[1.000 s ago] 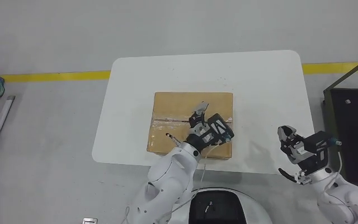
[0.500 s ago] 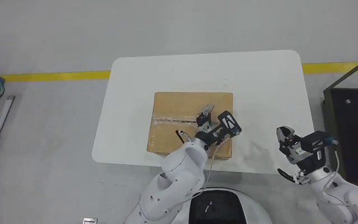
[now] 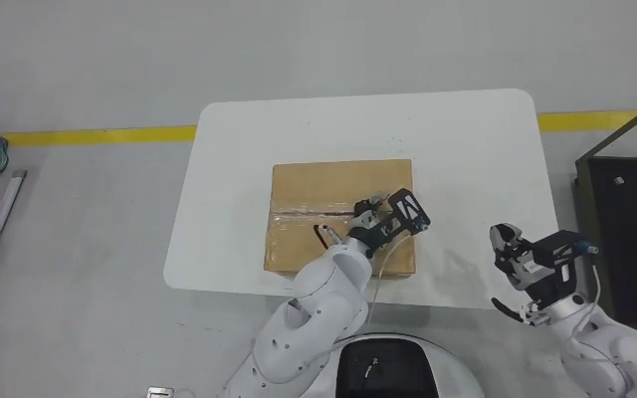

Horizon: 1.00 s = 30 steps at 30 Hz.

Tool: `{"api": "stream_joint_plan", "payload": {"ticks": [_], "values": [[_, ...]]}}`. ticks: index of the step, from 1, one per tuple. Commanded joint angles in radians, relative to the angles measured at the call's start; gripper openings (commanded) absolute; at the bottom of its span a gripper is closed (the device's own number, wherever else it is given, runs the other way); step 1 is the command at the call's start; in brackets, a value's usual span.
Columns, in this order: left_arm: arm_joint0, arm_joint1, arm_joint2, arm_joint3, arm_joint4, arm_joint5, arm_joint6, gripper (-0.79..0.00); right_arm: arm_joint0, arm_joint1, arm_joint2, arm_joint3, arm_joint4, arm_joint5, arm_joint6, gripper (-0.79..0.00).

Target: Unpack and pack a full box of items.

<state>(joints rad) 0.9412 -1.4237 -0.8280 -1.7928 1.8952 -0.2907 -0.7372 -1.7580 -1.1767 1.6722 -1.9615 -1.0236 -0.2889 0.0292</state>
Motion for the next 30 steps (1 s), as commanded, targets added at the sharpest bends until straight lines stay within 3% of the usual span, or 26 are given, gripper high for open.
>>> {"api": "stream_joint_plan", "payload": {"ticks": [1, 20, 30], "values": [[0.005, -0.001, -0.004, 0.000, 0.006, 0.000, 0.001, -0.785, 0.003, 0.000, -0.004, 0.004, 0.001, 0.001, 0.004, -0.785], [0.069, 0.004, -0.128, -0.171, -0.055, -0.040, 0.045, -0.785, 0.033, -0.001, -0.003, 0.016, 0.046, -0.035, 0.017, -0.785], [0.077, 0.009, -0.184, -0.219, -0.058, -0.080, 0.065, -0.785, 0.085, 0.003, 0.019, -0.006, 0.101, -0.067, 0.046, -0.785]]}}
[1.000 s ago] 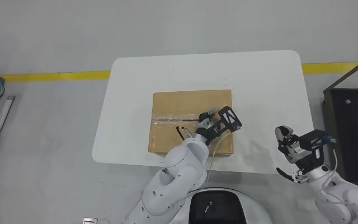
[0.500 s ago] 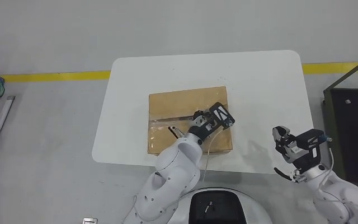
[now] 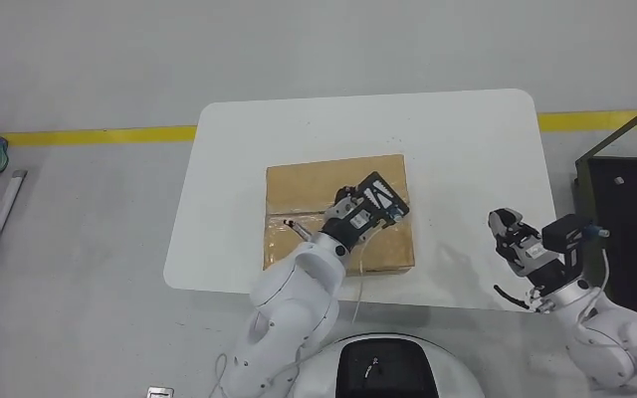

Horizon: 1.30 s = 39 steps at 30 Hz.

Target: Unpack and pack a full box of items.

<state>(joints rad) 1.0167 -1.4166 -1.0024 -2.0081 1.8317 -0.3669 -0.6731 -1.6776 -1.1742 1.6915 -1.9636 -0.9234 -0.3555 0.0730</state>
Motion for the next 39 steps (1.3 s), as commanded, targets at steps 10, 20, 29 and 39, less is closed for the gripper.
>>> {"api": "stream_joint_plan", "payload": {"ticks": [10, 20, 29, 39], "values": [[0.030, 0.014, -0.094, -0.053, 0.024, -0.046, 0.004, -0.785, 0.026, 0.000, -0.030, -0.007, -0.002, -0.016, 0.017, -0.785], [0.073, 0.017, -0.110, -0.082, 0.028, -0.043, -0.015, 0.000, 0.026, 0.001, -0.036, 0.023, 0.004, -0.031, 0.011, -0.785], [0.131, 0.012, -0.149, -0.132, -0.066, 0.085, -0.043, 0.000, 0.026, 0.002, -0.031, 0.042, 0.017, -0.044, 0.010, -0.785], [0.192, 0.005, -0.119, -0.113, -0.219, 0.112, -0.105, 0.000, 0.021, 0.004, -0.028, 0.058, 0.021, -0.060, 0.005, -0.785]]}}
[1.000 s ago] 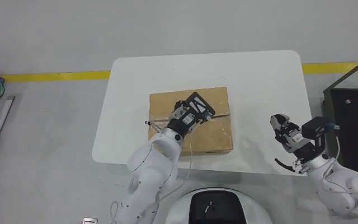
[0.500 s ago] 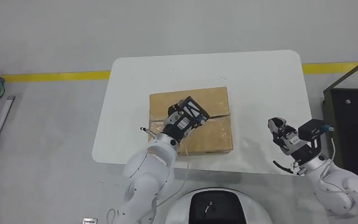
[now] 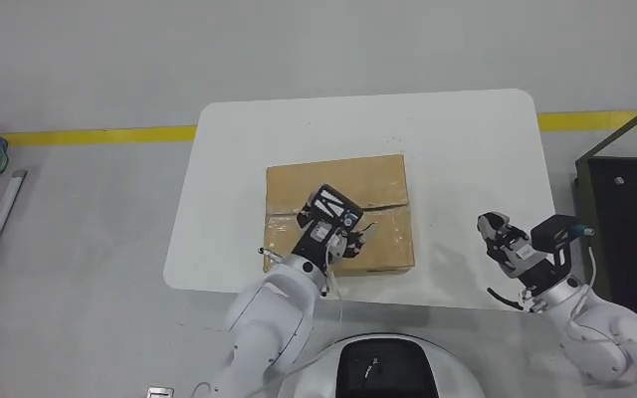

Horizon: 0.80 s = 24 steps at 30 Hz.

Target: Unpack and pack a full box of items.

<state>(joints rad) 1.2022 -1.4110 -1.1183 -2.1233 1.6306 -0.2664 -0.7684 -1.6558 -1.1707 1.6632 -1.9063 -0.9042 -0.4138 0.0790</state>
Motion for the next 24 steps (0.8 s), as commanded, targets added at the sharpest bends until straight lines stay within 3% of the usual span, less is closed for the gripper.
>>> {"api": "stream_joint_plan", "payload": {"ticks": [1, 14, 24], "values": [[0.011, -0.001, -0.008, 0.007, -0.027, 0.021, -0.025, 0.000, -0.001, 0.000, 0.002, 0.002, 0.002, -0.002, -0.002, -0.785], [0.012, -0.002, -0.012, 0.029, -0.149, 0.022, -0.172, 0.000, -0.013, 0.001, 0.003, 0.008, 0.007, -0.007, -0.009, -0.785], [-0.003, -0.007, 0.019, 0.090, -0.222, 0.063, -0.217, 0.000, -0.019, 0.001, 0.001, 0.002, 0.013, -0.005, -0.012, -0.785]]}}
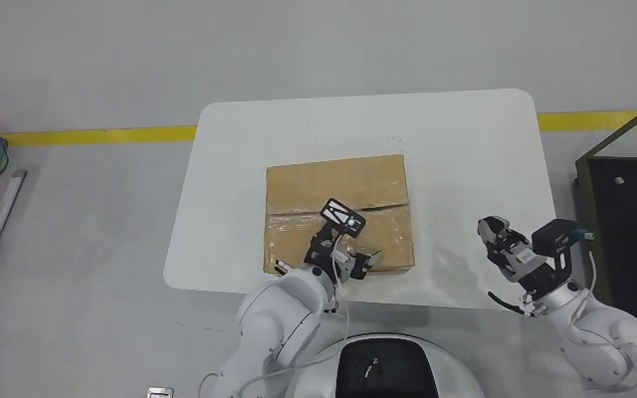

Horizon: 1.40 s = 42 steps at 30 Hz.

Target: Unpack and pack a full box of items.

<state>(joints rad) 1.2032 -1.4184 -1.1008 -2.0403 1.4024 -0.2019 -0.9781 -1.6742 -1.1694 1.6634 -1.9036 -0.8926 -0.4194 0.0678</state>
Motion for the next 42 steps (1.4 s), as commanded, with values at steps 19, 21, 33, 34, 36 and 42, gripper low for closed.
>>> {"api": "stream_joint_plan", "payload": {"ticks": [19, 21, 33, 34, 36, 42], "values": [[-0.026, 0.004, 0.023, 0.038, 0.048, 0.006, -0.027, -0.785, -0.015, 0.000, 0.002, -0.009, 0.006, 0.007, -0.010, -0.785], [-0.026, 0.006, 0.022, 0.034, 0.057, 0.004, -0.029, -0.785, -0.015, 0.000, 0.002, -0.009, 0.006, 0.007, -0.010, -0.785], [-0.017, 0.012, 0.019, 0.013, 0.111, -0.007, -0.031, -0.785, -0.010, 0.000, -0.007, -0.014, 0.000, 0.007, -0.006, -0.785], [-0.016, 0.012, 0.019, 0.013, 0.112, -0.006, -0.030, -0.785, -0.009, 0.001, -0.007, -0.013, 0.000, 0.007, -0.006, -0.785], [-0.016, 0.013, 0.020, 0.013, 0.117, -0.007, -0.028, -0.785, -0.008, 0.001, -0.007, -0.013, -0.002, 0.006, -0.005, -0.785], [-0.017, 0.013, 0.021, 0.013, 0.123, -0.006, -0.016, -0.785, -0.004, 0.001, -0.009, -0.006, 0.002, 0.006, -0.004, -0.785]]}}
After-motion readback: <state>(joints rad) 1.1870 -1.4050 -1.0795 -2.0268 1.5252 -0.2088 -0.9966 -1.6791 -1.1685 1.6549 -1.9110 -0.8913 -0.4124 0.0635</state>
